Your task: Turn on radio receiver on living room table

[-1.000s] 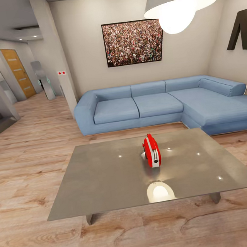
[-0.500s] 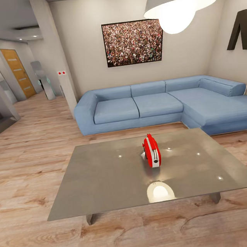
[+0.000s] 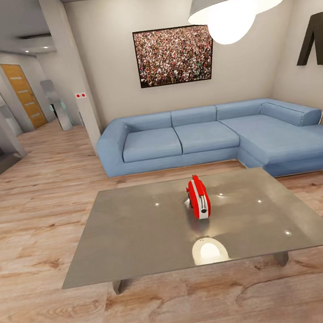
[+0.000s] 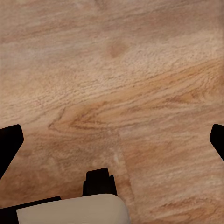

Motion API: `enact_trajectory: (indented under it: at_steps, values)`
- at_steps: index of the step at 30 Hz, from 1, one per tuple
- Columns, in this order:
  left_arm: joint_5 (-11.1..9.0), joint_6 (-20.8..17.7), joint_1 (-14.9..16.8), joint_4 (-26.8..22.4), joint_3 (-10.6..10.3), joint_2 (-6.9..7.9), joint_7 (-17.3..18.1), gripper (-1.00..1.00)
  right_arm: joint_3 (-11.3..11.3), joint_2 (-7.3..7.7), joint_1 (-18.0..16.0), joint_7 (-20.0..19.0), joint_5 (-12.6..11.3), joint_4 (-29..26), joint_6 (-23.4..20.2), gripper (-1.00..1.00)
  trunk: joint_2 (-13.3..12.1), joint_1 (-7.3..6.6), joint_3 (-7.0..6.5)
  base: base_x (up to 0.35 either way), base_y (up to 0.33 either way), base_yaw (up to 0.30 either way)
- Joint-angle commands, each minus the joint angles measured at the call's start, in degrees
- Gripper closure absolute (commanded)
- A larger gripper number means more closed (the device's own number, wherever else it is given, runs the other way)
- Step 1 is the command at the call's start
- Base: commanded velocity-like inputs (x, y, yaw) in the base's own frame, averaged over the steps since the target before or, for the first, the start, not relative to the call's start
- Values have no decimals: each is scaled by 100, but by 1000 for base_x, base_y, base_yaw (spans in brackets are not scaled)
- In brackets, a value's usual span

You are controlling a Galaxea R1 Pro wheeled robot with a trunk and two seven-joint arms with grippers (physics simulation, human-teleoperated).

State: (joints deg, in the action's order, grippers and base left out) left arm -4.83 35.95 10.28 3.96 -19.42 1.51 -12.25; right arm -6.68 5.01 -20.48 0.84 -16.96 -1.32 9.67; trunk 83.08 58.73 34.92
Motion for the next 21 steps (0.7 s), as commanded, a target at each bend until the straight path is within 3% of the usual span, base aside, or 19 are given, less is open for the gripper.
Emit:
enact_trajectory:
  at_steps: [1, 21]
  values:
    - [0, 0, 0, 0, 0, -1, -2, -100, 0, 0, 0, -2, 0, 0, 0, -100, 0, 0, 0, 0, 0, 0]
    - [0, 0, 0, 0, 0, 2, -2, -100, 0, 0, 0, 0, 0, 0, 0, -100, 0, 0, 0, 0, 0, 0]
